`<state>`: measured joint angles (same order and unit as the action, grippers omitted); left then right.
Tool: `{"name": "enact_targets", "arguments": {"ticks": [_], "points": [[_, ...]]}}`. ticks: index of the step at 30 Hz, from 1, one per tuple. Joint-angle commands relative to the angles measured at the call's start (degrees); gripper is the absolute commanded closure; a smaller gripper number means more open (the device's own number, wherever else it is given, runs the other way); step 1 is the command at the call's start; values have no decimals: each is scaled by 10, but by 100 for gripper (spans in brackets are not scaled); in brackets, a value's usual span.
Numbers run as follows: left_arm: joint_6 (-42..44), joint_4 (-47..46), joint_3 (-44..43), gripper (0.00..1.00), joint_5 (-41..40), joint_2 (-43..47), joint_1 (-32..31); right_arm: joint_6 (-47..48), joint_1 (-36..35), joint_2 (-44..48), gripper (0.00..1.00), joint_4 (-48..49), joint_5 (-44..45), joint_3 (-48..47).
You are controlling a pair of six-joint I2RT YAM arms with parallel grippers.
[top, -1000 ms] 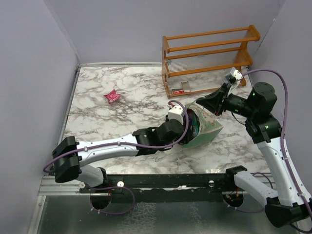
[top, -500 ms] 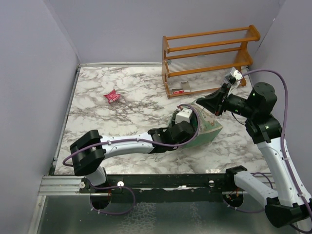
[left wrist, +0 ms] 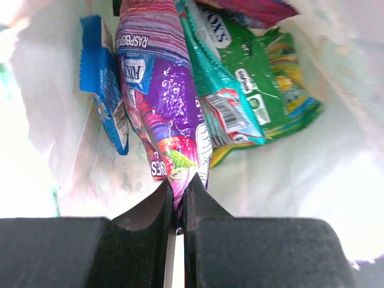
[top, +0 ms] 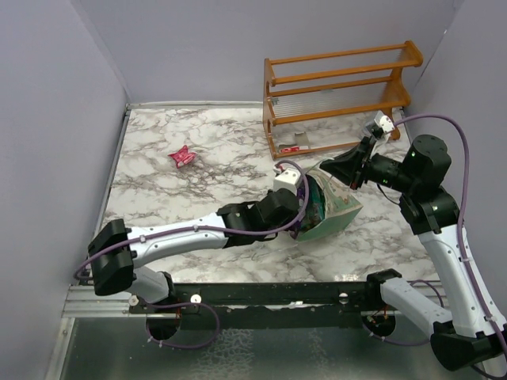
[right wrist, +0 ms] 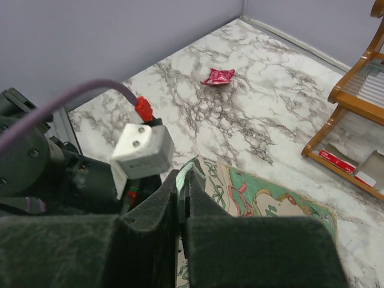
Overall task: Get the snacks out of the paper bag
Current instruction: Take out the snack from the paper bag.
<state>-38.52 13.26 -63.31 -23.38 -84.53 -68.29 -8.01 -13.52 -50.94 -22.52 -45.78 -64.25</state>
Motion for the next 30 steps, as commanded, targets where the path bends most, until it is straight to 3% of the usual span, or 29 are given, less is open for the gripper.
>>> {"name": "enact_targets", "arguments": {"ticks": [1, 19, 25, 30], "points": [[12, -5, 5, 100, 56, 71, 4, 9, -2, 8, 99, 5, 15, -17], [105, 11, 4, 100, 180, 224, 4, -11, -2, 17, 99, 30, 24, -4], [127, 47, 10, 100, 194, 233, 4, -42, -2, 18, 99, 58, 45, 3], [118, 22, 20, 100, 230, 218, 4, -83, -2, 20, 99, 89, 105, 11]]}}
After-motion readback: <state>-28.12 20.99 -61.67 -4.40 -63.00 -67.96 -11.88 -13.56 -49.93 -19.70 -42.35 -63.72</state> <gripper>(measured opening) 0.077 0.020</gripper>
